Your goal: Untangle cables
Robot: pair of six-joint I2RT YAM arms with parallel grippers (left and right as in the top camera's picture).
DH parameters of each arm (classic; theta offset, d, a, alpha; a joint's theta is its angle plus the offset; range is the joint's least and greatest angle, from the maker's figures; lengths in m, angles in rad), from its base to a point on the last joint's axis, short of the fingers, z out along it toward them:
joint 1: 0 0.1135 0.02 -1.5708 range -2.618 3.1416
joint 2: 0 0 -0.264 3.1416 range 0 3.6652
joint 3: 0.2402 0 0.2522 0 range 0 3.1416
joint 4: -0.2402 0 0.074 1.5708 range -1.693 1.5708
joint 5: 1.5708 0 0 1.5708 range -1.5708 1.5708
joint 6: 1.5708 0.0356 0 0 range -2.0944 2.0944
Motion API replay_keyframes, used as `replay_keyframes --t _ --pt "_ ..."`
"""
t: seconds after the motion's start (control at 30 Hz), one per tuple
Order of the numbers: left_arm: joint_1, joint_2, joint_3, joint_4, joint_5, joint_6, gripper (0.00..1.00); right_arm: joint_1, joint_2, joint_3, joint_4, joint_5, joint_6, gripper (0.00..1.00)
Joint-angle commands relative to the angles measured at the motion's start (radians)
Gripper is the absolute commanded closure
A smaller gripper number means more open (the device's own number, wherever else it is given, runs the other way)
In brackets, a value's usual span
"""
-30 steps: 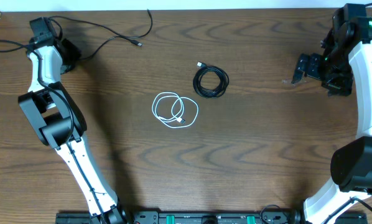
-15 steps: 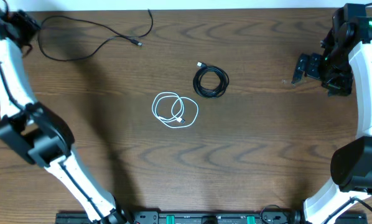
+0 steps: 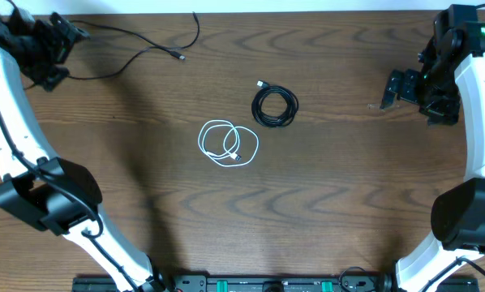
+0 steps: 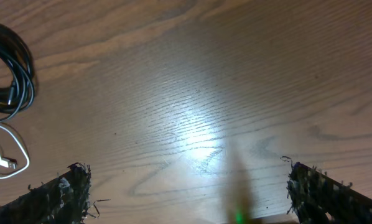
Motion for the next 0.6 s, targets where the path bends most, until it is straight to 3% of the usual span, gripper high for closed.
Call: replay_keyframes --t 0.0,0.2,0.33,0.57 --pt "-0.023 -0.121 0.006 -0.109 0.065 0.098 0.04 0.003 -0.019 0.010 -0.001 0.001 0.013 0.01" --pt "-0.101 -0.220 0.006 -0.301 0.059 0.214 0.04 0.003 -0.019 0.010 -0.001 0.001 0.013 0.01" --pt "-0.164 -0.258 0.002 -0.411 -0.082 0.214 0.04 0.003 -0.019 0.010 -0.001 0.001 0.013 0.01" --pt "-0.336 -0.289 -0.158 -0.410 -0.193 0.206 0.03 0.003 -0.019 0.010 -0.001 0.001 0.013 0.01"
